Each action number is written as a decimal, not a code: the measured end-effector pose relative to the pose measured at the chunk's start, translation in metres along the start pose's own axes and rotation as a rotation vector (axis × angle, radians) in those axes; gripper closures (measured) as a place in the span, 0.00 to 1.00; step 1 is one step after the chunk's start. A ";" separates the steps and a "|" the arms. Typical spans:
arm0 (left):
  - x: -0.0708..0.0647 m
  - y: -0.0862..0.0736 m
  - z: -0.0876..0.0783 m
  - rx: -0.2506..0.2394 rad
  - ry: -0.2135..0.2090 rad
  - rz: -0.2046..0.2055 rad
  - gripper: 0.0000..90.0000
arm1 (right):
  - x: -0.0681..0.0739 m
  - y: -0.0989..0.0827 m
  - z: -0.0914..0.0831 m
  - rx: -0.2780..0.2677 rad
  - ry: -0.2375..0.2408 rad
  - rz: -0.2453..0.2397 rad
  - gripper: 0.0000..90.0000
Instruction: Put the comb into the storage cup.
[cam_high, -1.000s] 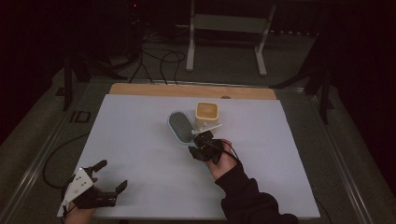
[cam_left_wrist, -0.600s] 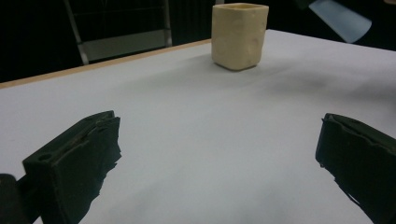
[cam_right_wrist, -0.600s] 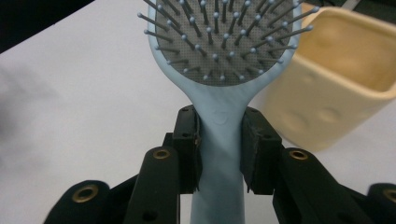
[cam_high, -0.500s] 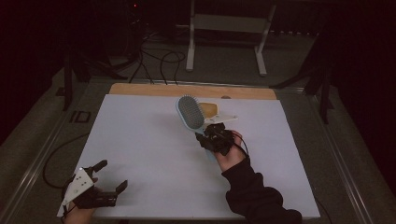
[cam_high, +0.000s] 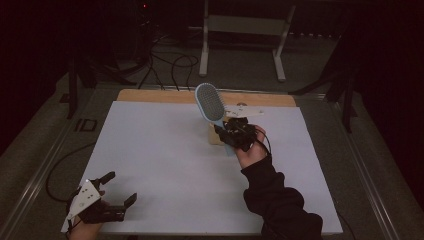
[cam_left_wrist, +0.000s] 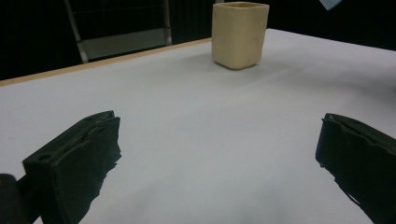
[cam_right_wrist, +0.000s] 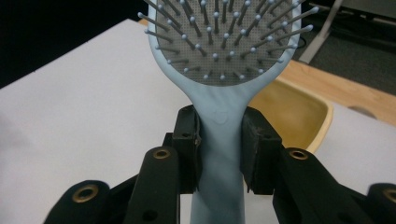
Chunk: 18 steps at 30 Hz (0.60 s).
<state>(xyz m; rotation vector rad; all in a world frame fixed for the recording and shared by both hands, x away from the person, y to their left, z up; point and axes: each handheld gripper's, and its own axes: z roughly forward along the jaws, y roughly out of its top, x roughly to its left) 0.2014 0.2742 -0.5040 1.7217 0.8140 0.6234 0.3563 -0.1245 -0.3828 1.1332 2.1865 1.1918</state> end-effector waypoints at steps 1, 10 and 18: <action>0.000 0.000 0.000 -0.003 0.001 -0.001 0.00 | -0.002 0.002 0.001 -0.007 0.010 0.008 0.78; 0.000 0.000 0.000 0.003 0.003 0.002 0.00 | -0.017 0.010 0.006 -0.104 0.029 0.011 0.78; 0.000 0.000 -0.001 -0.003 0.002 -0.002 0.00 | -0.024 0.024 0.016 -0.140 0.032 0.017 0.78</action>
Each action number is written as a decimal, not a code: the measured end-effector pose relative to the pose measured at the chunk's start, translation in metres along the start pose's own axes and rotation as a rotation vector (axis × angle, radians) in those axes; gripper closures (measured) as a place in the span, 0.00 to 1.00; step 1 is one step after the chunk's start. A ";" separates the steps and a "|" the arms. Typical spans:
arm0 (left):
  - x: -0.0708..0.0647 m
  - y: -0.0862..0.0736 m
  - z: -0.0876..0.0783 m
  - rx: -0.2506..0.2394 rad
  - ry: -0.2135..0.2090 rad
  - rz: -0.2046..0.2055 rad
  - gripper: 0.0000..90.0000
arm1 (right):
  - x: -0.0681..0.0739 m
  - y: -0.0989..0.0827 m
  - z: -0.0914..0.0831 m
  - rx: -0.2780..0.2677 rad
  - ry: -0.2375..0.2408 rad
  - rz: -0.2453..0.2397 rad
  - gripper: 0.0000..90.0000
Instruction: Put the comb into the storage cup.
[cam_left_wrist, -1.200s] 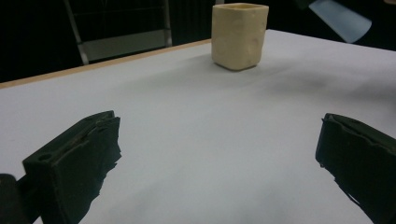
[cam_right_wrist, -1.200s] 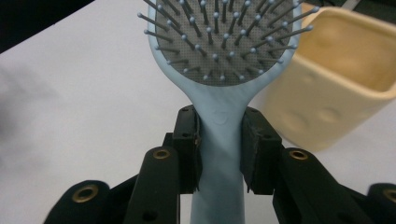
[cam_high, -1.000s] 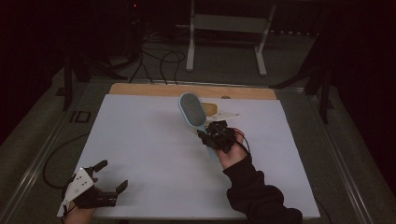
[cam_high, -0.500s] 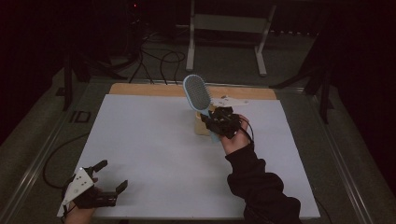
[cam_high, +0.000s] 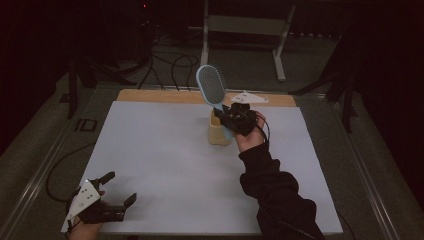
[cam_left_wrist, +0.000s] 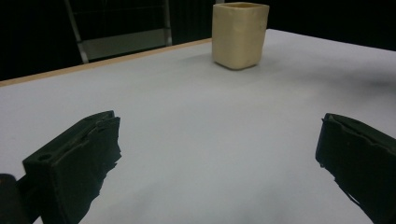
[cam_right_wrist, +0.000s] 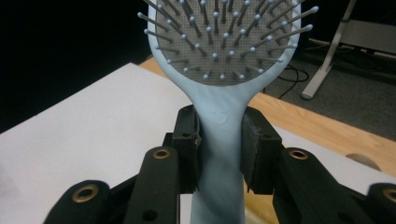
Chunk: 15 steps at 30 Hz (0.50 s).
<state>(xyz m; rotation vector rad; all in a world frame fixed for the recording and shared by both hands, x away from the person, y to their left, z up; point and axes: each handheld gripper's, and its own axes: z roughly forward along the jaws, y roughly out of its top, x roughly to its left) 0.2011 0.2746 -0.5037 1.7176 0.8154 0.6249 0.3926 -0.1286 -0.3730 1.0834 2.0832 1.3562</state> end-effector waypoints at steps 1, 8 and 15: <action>0.000 0.000 0.000 0.000 0.000 -0.002 0.00 | -0.002 0.001 0.002 -0.004 0.007 0.007 0.78; 0.000 0.000 0.000 0.000 -0.001 -0.003 0.00 | -0.007 0.006 0.015 -0.009 -0.004 0.021 0.78; 0.000 -0.001 0.000 0.003 -0.003 -0.004 0.00 | -0.019 0.018 0.023 -0.065 0.002 0.030 0.78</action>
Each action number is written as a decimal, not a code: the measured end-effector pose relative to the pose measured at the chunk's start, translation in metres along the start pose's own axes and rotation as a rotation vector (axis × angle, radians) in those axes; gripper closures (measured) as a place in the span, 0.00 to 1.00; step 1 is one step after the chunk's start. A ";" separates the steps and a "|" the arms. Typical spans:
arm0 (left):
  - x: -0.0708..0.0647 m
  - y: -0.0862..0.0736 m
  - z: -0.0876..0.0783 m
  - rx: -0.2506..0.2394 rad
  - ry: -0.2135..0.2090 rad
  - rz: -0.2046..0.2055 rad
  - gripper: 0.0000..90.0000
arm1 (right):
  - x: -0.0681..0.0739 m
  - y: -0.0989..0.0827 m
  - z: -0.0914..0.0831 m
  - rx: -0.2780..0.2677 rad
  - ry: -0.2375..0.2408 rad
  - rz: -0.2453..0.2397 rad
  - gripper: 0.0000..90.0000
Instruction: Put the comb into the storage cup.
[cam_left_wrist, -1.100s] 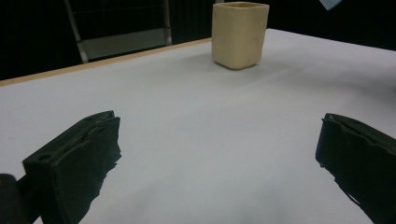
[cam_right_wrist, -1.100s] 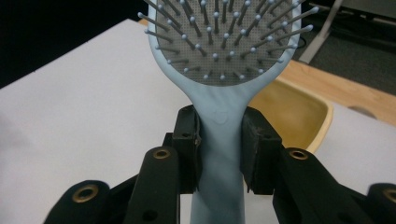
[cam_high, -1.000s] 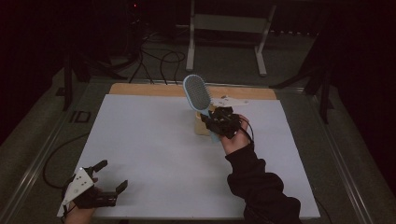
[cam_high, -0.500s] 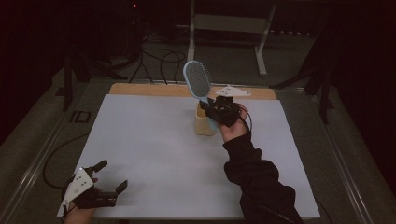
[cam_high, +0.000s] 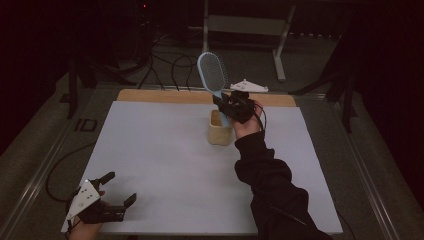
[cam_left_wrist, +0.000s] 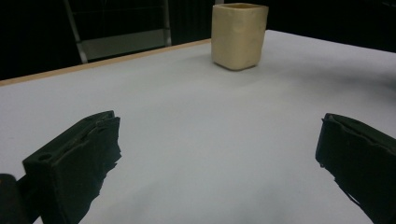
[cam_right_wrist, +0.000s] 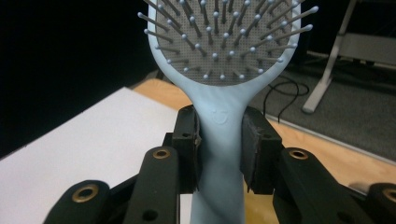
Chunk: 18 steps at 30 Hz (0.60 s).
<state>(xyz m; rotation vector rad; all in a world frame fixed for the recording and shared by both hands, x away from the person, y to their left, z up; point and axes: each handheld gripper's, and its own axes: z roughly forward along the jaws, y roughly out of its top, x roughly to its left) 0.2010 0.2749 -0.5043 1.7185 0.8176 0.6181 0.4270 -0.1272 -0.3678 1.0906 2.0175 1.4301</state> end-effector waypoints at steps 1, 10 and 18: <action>0.000 0.000 0.000 0.000 0.000 0.001 0.00 | -0.001 0.001 0.001 -0.009 -0.005 -0.007 0.78; 0.000 0.000 0.000 0.002 -0.001 0.000 0.00 | -0.007 0.010 0.010 -0.069 0.044 -0.040 0.78; 0.000 0.000 0.000 0.001 -0.002 0.000 0.00 | -0.017 0.007 0.018 -0.127 0.105 -0.061 0.78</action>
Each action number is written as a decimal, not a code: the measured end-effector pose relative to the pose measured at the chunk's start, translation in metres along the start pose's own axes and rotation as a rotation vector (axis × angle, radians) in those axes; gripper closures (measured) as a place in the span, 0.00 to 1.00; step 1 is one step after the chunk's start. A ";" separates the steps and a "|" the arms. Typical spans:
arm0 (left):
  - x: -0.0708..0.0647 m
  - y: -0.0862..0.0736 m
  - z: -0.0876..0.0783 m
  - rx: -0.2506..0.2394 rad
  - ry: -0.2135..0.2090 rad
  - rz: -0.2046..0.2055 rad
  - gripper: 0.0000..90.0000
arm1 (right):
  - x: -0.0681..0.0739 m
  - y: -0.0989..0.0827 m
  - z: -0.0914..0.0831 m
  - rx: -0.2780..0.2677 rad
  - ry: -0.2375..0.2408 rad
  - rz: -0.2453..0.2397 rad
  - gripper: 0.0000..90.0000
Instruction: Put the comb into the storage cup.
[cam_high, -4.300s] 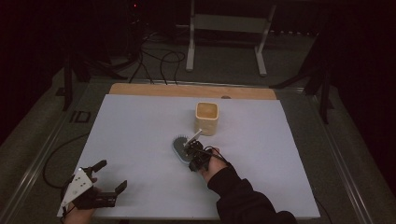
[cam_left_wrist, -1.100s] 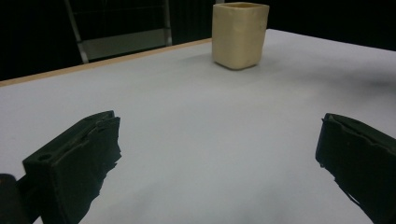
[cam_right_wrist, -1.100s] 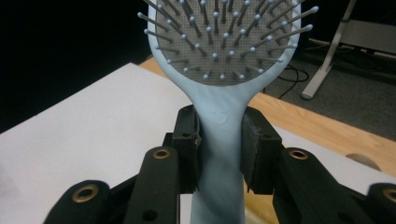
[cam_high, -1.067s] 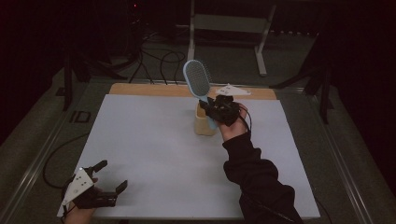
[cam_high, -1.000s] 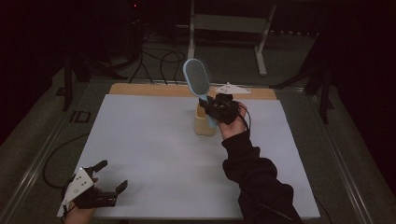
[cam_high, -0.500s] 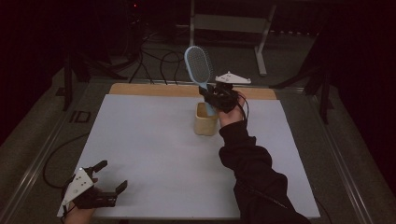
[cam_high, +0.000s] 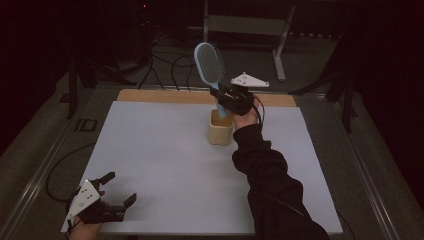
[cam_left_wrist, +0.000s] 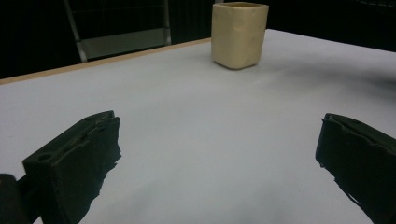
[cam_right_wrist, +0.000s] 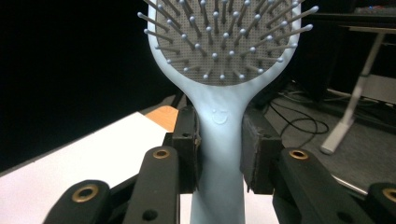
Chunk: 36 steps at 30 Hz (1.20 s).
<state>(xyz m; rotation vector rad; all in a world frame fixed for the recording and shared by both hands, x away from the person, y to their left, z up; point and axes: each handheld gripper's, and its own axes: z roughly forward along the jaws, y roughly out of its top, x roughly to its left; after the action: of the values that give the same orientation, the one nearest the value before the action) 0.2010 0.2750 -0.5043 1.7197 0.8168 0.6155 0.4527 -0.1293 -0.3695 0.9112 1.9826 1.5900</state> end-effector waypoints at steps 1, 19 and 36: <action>0.000 0.000 0.000 -0.003 0.000 0.000 0.00 | -0.002 -0.001 0.001 -0.007 0.000 0.000 0.78; 0.000 0.000 0.000 -0.001 0.001 -0.001 0.00 | -0.014 -0.030 0.015 -0.040 0.035 -0.043 0.78; 0.000 0.000 0.001 0.001 -0.001 -0.001 0.00 | -0.020 -0.053 0.018 -0.035 0.057 -0.004 0.78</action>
<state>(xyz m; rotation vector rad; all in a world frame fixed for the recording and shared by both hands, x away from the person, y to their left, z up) 0.2018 0.2743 -0.5051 1.7206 0.8171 0.6136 0.4673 -0.1384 -0.4269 0.8565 1.9877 1.6605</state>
